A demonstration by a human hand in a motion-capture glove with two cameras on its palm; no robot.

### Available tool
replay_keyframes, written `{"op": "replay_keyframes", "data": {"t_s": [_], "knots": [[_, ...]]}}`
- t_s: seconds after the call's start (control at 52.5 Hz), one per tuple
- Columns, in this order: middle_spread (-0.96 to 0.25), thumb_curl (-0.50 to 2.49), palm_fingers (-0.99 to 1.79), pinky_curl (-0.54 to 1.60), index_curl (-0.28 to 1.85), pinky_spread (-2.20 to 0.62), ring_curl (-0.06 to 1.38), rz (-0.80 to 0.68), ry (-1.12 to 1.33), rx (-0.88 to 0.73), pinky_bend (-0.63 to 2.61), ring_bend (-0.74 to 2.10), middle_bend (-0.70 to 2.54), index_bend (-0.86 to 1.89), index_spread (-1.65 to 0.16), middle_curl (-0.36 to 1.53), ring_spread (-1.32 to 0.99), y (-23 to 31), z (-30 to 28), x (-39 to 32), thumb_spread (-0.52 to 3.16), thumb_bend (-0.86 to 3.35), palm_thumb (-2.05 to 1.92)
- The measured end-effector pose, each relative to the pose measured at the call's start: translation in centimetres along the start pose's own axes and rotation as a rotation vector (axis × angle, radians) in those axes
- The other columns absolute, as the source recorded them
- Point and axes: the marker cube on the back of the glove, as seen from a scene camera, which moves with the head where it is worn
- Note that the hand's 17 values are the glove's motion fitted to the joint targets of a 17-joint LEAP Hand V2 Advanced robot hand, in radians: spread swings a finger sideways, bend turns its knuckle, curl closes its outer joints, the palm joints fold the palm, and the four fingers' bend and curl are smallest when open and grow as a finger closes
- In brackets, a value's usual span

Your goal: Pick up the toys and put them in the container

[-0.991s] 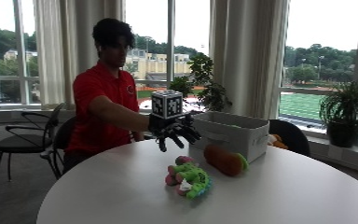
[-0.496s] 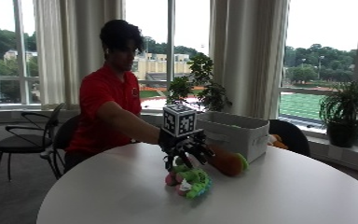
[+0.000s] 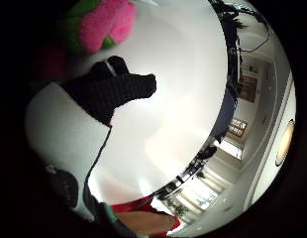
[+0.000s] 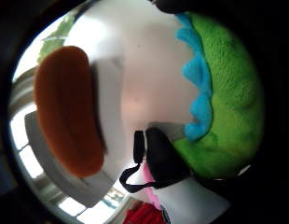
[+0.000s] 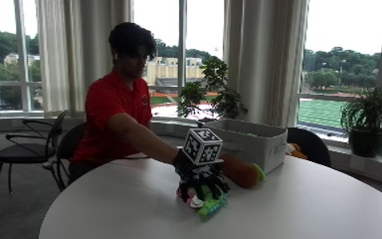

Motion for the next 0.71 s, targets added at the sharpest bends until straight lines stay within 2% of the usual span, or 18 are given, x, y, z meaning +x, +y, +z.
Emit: {"op": "replay_keyframes", "data": {"t_s": [0.152,0.229,0.267,0.4,0.438,0.457,0.496,0.553,0.572,0.705], "knots": [[-0.02,0.34,-0.07,0.39,0.24,-0.05,0.41,-0.030,0.019,-0.056,1.47,0.37,0.08,0.13,-0.40,0.21,0.03,0.2,-0.3,-0.2,1.12,-0.01,0.06],[-0.02,0.35,0.05,0.38,0.28,-0.13,0.43,-0.034,0.015,-0.047,1.44,0.46,0.07,0.27,-0.43,0.18,0.01,0.2,-0.5,0.1,1.20,0.03,0.13],[-0.02,0.35,0.02,0.37,0.28,-0.14,0.43,-0.027,0.010,-0.025,1.43,0.47,0.08,0.27,-0.44,0.17,0.01,0.2,-0.4,0.2,1.22,0.02,0.13],[-0.09,0.46,0.40,0.33,0.36,-0.31,0.46,-0.010,0.059,0.133,1.36,0.66,0.13,0.48,-0.45,0.14,-0.13,0.3,0.0,-0.3,1.32,0.22,0.49],[-0.11,0.48,0.38,0.35,0.38,-0.33,0.46,-0.011,0.080,0.171,1.36,0.66,0.11,0.49,-0.44,0.14,-0.15,0.4,0.0,-0.5,1.33,0.24,0.52],[-0.13,0.51,0.51,0.33,0.42,-0.35,0.50,-0.011,0.089,0.191,1.28,0.73,0.20,0.55,-0.45,0.16,-0.19,0.4,-0.1,-0.5,1.28,0.25,0.56],[-0.15,0.53,0.51,0.33,0.42,-0.36,0.49,-0.013,0.106,0.236,1.26,0.74,0.17,0.55,-0.45,0.16,-0.21,0.4,-0.3,-0.4,1.26,0.26,0.59],[-0.21,0.59,0.77,0.32,0.48,-0.39,0.50,-0.025,0.113,0.302,1.19,0.75,0.31,0.69,-0.46,0.20,-0.29,0.4,-0.9,-0.1,1.16,0.27,0.65],[-0.22,0.60,0.78,0.31,0.49,-0.40,0.49,-0.030,0.106,0.317,1.18,0.74,0.31,0.70,-0.46,0.21,-0.31,0.5,-1.1,0.1,1.13,0.27,0.66],[-0.32,0.71,1.14,0.31,0.62,-0.42,0.54,-0.048,0.005,0.359,1.04,0.84,0.57,0.88,-0.45,0.31,-0.39,1.5,-1.8,0.9,0.94,0.28,0.71]]}}
